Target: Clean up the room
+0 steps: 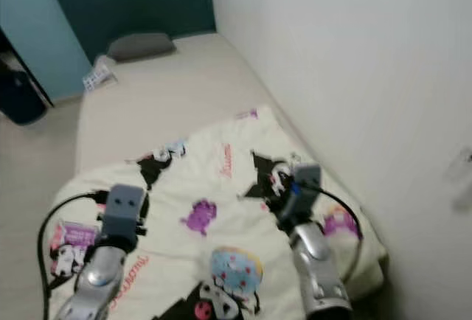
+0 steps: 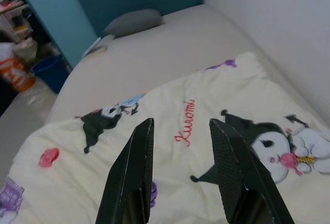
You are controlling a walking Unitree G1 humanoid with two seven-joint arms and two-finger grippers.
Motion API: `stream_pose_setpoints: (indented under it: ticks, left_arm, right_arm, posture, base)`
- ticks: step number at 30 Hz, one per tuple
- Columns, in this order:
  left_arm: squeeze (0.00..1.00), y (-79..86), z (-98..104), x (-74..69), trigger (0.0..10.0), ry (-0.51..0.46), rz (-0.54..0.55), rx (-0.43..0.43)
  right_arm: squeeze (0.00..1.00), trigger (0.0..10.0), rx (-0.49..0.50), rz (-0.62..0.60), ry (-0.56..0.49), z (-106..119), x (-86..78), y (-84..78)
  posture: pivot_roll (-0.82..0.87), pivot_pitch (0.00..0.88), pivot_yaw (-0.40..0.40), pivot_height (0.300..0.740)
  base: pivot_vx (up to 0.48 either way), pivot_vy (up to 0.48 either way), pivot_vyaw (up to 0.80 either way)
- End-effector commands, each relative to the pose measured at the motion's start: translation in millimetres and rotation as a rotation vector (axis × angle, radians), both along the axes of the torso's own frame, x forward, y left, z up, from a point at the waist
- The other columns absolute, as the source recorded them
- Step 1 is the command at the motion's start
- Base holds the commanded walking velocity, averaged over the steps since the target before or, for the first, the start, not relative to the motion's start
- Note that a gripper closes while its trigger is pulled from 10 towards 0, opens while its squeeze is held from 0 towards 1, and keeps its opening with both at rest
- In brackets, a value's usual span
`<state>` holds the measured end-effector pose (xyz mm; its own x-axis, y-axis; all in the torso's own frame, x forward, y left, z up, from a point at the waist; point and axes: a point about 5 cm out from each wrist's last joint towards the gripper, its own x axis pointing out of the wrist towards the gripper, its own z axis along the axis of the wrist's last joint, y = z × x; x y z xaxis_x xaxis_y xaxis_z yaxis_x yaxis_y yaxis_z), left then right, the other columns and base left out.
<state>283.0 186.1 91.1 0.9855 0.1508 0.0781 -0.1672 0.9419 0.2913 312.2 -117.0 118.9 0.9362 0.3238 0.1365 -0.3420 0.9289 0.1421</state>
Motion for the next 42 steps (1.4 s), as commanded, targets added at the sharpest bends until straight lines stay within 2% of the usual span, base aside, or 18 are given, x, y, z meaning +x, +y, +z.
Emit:
stream_pose_setpoints:
  ticks: [1, 6, 10, 14, 27, 29, 35, 41, 42]
  left_arm:
    - [0.00, -8.8, 2, 2.1, 10.0, -0.008, -0.043, 0.007]
    - [0.00, -8.0, 1, 4.2, 10.0, 0.006, -0.069, 0.014]
    - [0.00, -7.3, 5, 5.7, 10.0, -0.002, -0.077, 0.051]
    - [0.00, -8.6, 3, 5.7, 10.0, 0.014, -0.087, -0.007]
    - [0.00, -6.6, 2, 9.7, 10.0, 0.044, -0.077, 0.000]
    - [0.00, -9.0, -5, 7.4, 10.0, 0.070, -0.047, -0.044]
    - [0.00, -11.7, -19, 0.4, 10.0, 0.123, -0.010, -0.096]
    - [0.00, -5.6, -22, -2.1, 10.0, 0.144, 0.016, -0.098]
    - [0.00, -2.9, -22, -2.4, 10.0, 0.154, 0.024, -0.077]
  right_arm:
    - [0.00, 10.0, -0.001, -0.045, 0.015, -6, -3.4, -14.1]
    - [0.00, 10.0, 0.008, -0.053, 0.018, -8, -2.5, -11.8]
    - [0.00, 10.0, 0.014, -0.059, 0.015, -7, -2.2, -13.0]
    - [0.00, 10.0, 0.020, -0.069, 0.013, -8, -1.5, -14.5]
    - [0.00, 10.0, 0.007, -0.076, 0.013, -7, 0.4, -16.4]
    - [0.00, 10.0, -0.001, -0.065, 0.023, -9, 0.0, -18.1]
    - [0.00, 10.0, -0.042, -0.027, 0.069, -14, -0.6, -15.3]
    - [0.00, 10.0, -0.053, -0.010, 0.078, -14, -0.5, -12.1]
    - [0.00, 10.0, -0.053, -0.004, 0.081, -14, -0.7, -11.3]
  posture:
    - [-0.04, 0.101, 0.080, 0.740]
    - [-0.03, 0.094, 0.091, 0.740]
    - [-0.02, 0.092, 0.096, 0.740]
    - [-0.02, 0.091, 0.099, 0.740]
    - [-0.03, 0.094, 0.095, 0.740]
    - [-0.04, 0.100, 0.088, 0.740]
    - [-0.04, 0.107, 0.074, 0.740]
    - [-0.05, 0.111, 0.065, 0.740]
    - [-0.05, 0.113, 0.062, 0.740]
  base:
    - [0.000, 0.000, 0.00]
    - [0.000, 0.000, 0.00]
    - [0.000, -0.480, 0.00]
    - [0.000, -0.120, 0.00]
    - [0.000, 0.000, 0.00]
    - [0.000, 0.000, 0.00]
    - [0.000, 0.000, 0.00]
    - [0.000, 0.000, 0.00]
    - [0.000, -0.480, 0.00]
